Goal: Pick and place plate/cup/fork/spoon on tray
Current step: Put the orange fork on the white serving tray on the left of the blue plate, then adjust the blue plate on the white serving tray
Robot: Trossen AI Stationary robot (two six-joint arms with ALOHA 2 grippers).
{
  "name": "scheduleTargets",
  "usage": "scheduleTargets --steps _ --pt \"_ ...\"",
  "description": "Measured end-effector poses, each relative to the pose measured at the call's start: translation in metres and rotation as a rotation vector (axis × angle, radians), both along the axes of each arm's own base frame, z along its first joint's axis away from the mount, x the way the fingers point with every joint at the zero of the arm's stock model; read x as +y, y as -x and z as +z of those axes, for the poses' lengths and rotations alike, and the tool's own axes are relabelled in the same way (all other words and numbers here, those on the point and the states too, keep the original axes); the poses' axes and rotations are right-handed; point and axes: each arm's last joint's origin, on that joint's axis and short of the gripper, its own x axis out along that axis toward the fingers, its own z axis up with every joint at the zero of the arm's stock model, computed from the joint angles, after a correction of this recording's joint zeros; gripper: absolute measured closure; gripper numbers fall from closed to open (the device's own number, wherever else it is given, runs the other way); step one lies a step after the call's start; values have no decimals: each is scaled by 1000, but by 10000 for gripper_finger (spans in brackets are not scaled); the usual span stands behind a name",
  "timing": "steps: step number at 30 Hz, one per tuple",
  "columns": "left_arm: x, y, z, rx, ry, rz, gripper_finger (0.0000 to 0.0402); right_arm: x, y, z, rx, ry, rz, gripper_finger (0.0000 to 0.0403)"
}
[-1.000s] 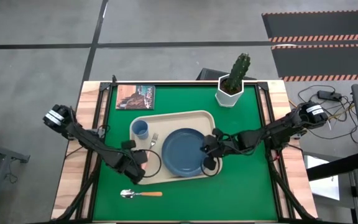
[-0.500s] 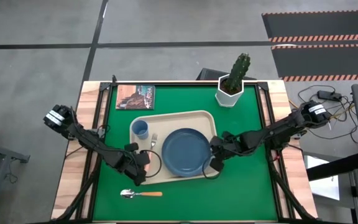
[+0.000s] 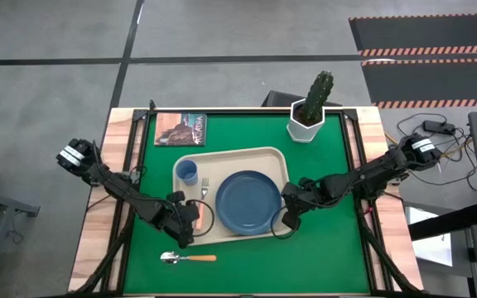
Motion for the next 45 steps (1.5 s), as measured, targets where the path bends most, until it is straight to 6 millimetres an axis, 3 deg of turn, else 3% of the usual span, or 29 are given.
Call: scheduleTargets --steps 6,18,30,39,45 --pt "0 -1 -12 -17 11 2 394 0 0 0 -3 -1 -25 394" --pt "-4 -10 -15 -110 -6 28 394 -3 2 -4 -12 55 -69 394" --pt "-2 -6 18 -246 -43 -16 394 -4 4 -7 -13 69 -103 394" --pt "6 2 46 -436 -259 26 394 -4 2 -7 -49 69 -126 394" --pt "14 6 58 -536 -414 120 394 9 -5 -12 -67 -30 -13 394"
